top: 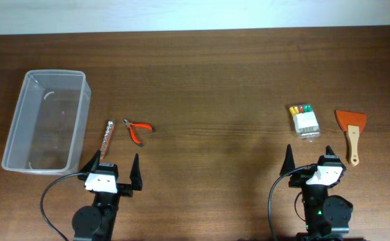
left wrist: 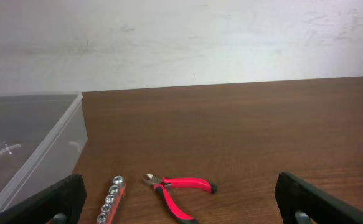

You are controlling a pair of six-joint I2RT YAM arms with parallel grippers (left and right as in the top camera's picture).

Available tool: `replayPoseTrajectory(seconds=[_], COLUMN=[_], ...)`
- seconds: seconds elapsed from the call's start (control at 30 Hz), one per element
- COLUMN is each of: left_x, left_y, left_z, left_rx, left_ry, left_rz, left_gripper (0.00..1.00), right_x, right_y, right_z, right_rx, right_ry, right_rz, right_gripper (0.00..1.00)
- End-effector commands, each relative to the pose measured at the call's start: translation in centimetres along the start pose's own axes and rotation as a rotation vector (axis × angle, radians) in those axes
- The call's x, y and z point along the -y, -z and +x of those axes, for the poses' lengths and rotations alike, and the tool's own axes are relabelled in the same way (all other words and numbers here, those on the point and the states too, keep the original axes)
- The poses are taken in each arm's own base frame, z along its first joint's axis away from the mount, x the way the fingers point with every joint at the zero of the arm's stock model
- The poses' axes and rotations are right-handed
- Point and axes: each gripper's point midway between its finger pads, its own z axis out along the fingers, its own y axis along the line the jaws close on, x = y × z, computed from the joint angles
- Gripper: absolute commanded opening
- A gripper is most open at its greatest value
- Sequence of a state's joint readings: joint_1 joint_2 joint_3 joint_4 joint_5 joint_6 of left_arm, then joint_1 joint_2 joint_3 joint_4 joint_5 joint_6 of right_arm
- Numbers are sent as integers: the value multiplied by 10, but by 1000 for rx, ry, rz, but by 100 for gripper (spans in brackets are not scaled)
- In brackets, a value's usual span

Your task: Pack container

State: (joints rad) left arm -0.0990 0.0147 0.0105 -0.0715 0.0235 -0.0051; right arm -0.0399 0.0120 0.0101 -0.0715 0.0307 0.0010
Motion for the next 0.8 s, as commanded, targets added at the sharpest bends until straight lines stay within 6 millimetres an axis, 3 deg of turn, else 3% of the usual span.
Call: replayPoseTrajectory(seconds=[0.0, 0.77], left_x=[3, -1], left_y=[0, 0], left_z=[1, 1], left_rx=[0, 0], left_ry=[10, 10], left_rz=[19, -3], left_gripper=[99, 99], right_x=[2, 2], right_y=[0, 0], right_z=[2, 2], right_rx=[-3, -3], right_ry=[-7, -8], right_rz=[18, 17], right_gripper=[99, 99])
